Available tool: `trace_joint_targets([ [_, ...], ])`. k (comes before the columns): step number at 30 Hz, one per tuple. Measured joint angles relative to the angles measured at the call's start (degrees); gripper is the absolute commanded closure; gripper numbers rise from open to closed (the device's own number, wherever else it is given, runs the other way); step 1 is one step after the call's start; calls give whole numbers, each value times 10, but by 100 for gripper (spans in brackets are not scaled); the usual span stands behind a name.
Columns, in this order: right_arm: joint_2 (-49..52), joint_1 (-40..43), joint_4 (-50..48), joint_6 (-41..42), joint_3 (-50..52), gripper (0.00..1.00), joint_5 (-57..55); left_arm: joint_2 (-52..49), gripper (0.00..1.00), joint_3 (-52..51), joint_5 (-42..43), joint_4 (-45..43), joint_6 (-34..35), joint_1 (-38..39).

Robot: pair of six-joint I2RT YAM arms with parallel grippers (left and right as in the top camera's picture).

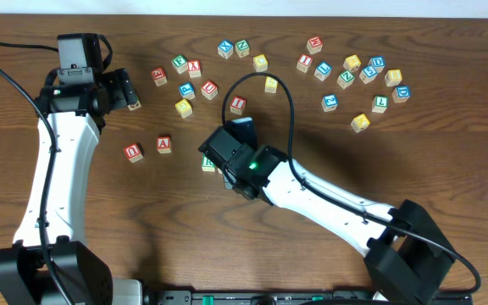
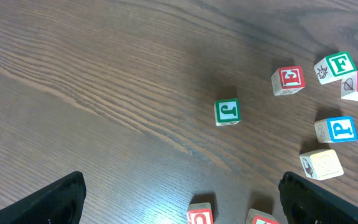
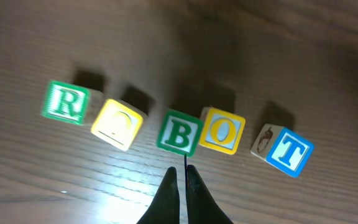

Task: Spell out ROBOT

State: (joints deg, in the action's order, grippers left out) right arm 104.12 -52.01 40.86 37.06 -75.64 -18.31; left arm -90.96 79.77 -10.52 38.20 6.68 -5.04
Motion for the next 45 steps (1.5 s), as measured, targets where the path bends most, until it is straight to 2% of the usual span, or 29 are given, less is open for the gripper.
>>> trace_joint_targets([
  [45,29,-26,-52,20,57,99,8,0,3,0,2,-1,0,0],
])
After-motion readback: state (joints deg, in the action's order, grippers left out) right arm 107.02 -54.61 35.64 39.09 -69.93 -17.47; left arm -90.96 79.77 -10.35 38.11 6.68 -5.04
